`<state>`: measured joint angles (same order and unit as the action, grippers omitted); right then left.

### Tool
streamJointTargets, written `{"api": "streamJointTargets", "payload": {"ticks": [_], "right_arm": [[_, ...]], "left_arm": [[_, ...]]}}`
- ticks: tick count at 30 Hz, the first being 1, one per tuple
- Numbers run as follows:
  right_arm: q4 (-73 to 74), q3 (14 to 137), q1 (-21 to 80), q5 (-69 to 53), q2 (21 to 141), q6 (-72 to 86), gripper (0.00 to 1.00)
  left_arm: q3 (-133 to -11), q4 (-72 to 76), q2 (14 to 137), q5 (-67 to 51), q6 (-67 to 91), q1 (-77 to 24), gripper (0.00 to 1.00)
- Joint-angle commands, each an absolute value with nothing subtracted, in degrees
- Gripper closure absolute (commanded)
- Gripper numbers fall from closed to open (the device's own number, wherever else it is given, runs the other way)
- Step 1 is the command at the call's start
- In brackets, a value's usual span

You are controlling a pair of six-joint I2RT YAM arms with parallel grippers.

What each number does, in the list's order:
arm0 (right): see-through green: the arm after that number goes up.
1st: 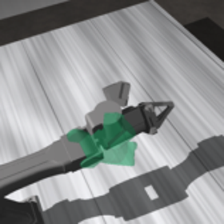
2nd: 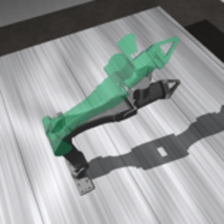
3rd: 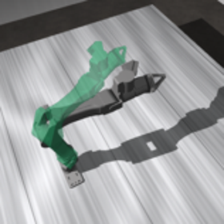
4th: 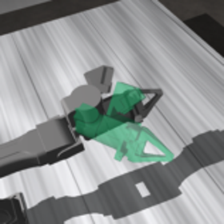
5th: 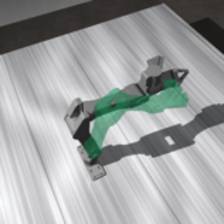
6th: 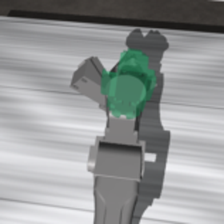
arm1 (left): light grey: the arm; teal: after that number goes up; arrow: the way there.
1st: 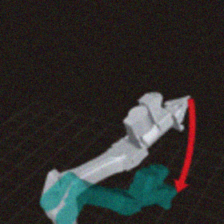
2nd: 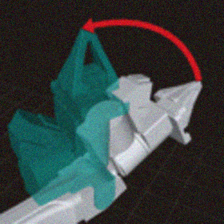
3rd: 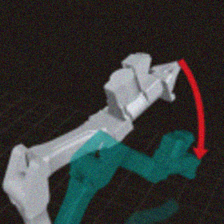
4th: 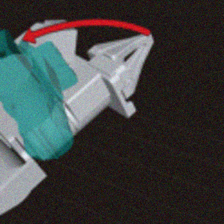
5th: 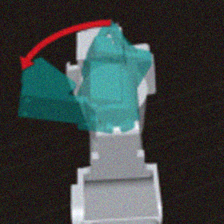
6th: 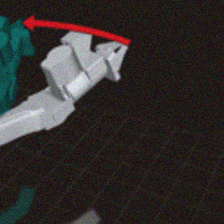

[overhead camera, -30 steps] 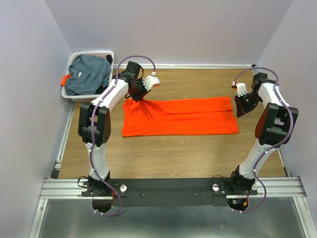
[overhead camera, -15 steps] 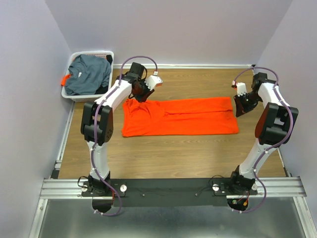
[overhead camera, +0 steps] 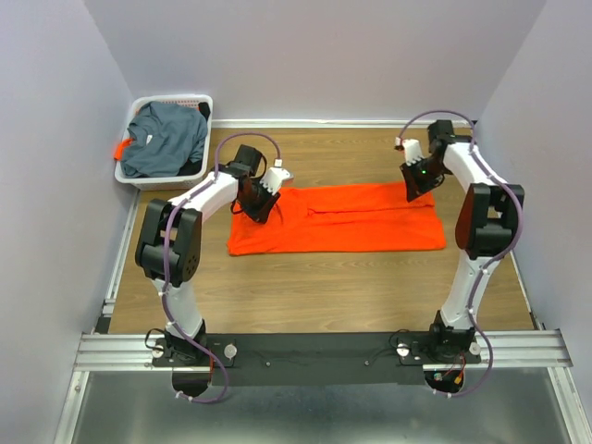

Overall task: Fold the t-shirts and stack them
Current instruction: Rotate the tshirt 90 degrees

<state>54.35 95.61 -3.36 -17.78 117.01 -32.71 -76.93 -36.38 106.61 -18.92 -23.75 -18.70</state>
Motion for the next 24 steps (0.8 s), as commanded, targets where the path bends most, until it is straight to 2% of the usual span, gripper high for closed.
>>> {"api": "streamJointTargets", "payload": {"ticks": [1,9,12,15,18,19,20,22,24], "right_arm": [[50.4,99.0,-0.7,-13.8,121.5,-29.4,0.77],[49.1,97.7,-0.2,-6.1,126.8,-29.7,0.78],[49.2,92.8,-0.2,-4.2,126.1,-30.6,0.84],[49.8,86.4,1.0,-6.1,120.1,-30.6,0.87],[52.3,74.9,5.9,-11.1,108.8,-31.2,0.86],[53.2,70.6,9.3,-13.0,105.7,-31.2,0.86],[54.3,69.7,10.4,-16.5,99.7,-30.6,0.86],[54.4,70.7,11.2,-18.5,95.8,-28.0,0.85],[54.3,73.5,11.1,-15.7,94.8,-27.6,0.85]], "left_arm": [[-74.8,-37.1,104.1,-20.0,-20.7,-18.6,0.65],[-75.2,-35.4,110.1,-12.0,-19.6,-18.5,0.66],[-79.0,-35.4,114.8,-9.9,-20.6,-18.4,0.67],[-87.1,-35.4,121.5,-4.3,-21.0,-17.6,0.68],[-106.6,-38.7,131.4,-0.7,-20.7,-16.5,0.69],[-120.2,-40.2,135.9,-0.7,-20.2,-16.4,0.69],[-127.2,-43.6,138.1,-2.3,-20.2,-16.2,0.69],[-142.2,-46.0,141.1,-3.2,-19.6,-16.3,0.67],[-143.4,-45.3,139.1,-6.2,-19.3,-16.3,0.65]]}}
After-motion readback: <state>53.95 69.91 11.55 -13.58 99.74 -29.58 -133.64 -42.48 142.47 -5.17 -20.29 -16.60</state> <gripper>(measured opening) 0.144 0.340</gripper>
